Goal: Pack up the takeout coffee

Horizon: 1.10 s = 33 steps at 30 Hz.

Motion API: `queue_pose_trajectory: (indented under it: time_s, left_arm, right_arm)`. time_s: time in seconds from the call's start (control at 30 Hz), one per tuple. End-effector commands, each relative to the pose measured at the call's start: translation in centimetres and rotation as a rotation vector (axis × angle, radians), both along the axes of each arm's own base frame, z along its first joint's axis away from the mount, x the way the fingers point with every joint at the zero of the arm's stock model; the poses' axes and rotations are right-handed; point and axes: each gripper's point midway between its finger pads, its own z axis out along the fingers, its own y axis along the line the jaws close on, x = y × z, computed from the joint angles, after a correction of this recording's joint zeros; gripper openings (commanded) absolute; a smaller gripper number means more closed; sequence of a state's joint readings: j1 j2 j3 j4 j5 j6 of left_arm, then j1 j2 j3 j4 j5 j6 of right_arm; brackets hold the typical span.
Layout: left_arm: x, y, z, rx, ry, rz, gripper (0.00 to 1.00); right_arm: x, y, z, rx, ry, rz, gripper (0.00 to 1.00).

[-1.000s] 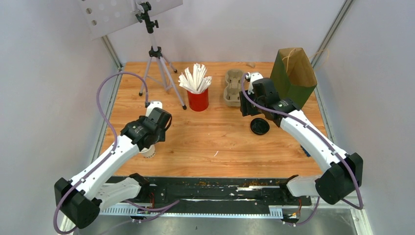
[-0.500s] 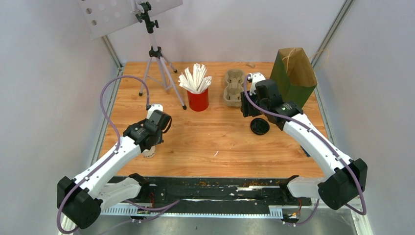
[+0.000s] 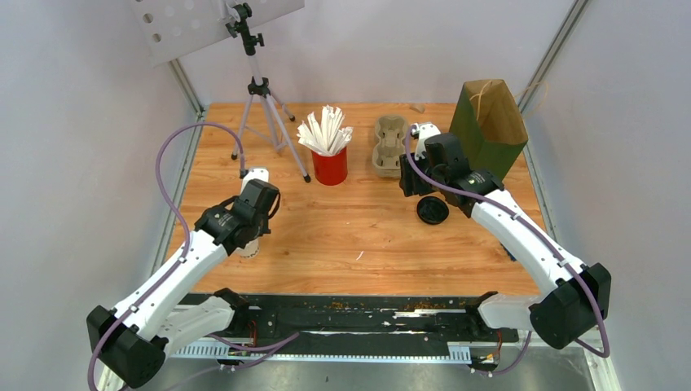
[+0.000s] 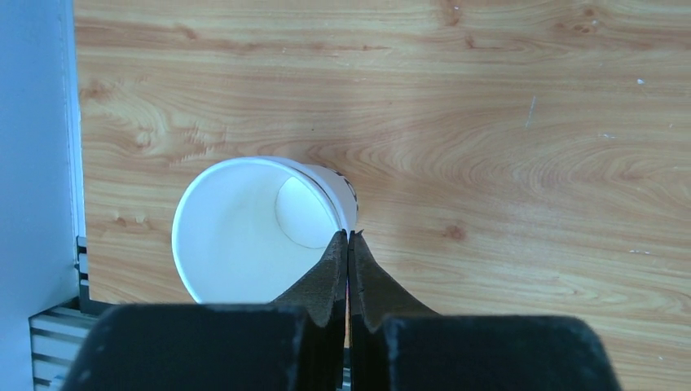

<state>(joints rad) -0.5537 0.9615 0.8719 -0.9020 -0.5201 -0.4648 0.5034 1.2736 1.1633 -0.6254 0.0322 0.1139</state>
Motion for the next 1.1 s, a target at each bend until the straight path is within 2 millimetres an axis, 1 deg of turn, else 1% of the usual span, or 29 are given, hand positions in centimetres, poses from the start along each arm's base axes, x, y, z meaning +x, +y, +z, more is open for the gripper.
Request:
queue_pose_trajectory:
  time_s: [0.0, 0.1, 0.17, 0.23, 0.37, 0.5, 0.67, 0.73, 0.9, 1.07]
  left_arm:
    - [0.7, -0.4, 2.5, -0.026, -0.048, -0.014, 0.00]
    - [0.8, 0.0, 3.0, -0.009, -0.049, 0.007, 0.01]
    - [0.8, 0.8, 3.1, 0.020, -0.054, 0.052, 0.19]
    - [0.8, 1.1, 2.8, 0.037, -0.041, 0.069, 0.23]
    - [0.8, 1.3, 1.5, 0.005, 0.002, 0.094, 0.25]
    - [0.9, 1.3, 0.3, -0.025, 0.023, 0.102, 0.31]
    - [1.0, 1.0, -0.7, -0.037, 0.043, 0.083, 0.31]
    - [1.0, 0.9, -0.9, -0.039, 0.052, 0.078, 0.31]
    - [1.0, 0.8, -0.8, -0.043, 0.049, 0.071, 0.33]
    - [1.0, 0.9, 0.4, -0.050, 0.027, 0.069, 0.34]
  right_arm:
    - [0.2, 0.4, 1.0, 0.030, -0.036, 0.005, 0.50]
    - [0.1, 0.4, 1.1, 0.032, -0.038, 0.005, 0.50]
    - [0.0, 0.4, 1.1, 0.038, -0.036, 0.007, 0.51]
    - [0.1, 0.5, 1.0, 0.041, -0.034, 0.007, 0.52]
    - [0.1, 0.6, 1.1, 0.041, -0.034, 0.008, 0.52]
    - [0.0, 0.5, 1.1, 0.039, -0.035, 0.010, 0.52]
    - [-0.1, 0.5, 0.9, 0.035, -0.030, 0.011, 0.52]
    - [-0.3, 0.9, 1.0, 0.056, -0.020, 0.032, 0.52]
    - [-0.6, 1.4, 1.0, 0.082, -0.008, 0.043, 0.52]
    - [-0.7, 1.7, 1.0, 0.097, 0.001, 0.050, 0.52]
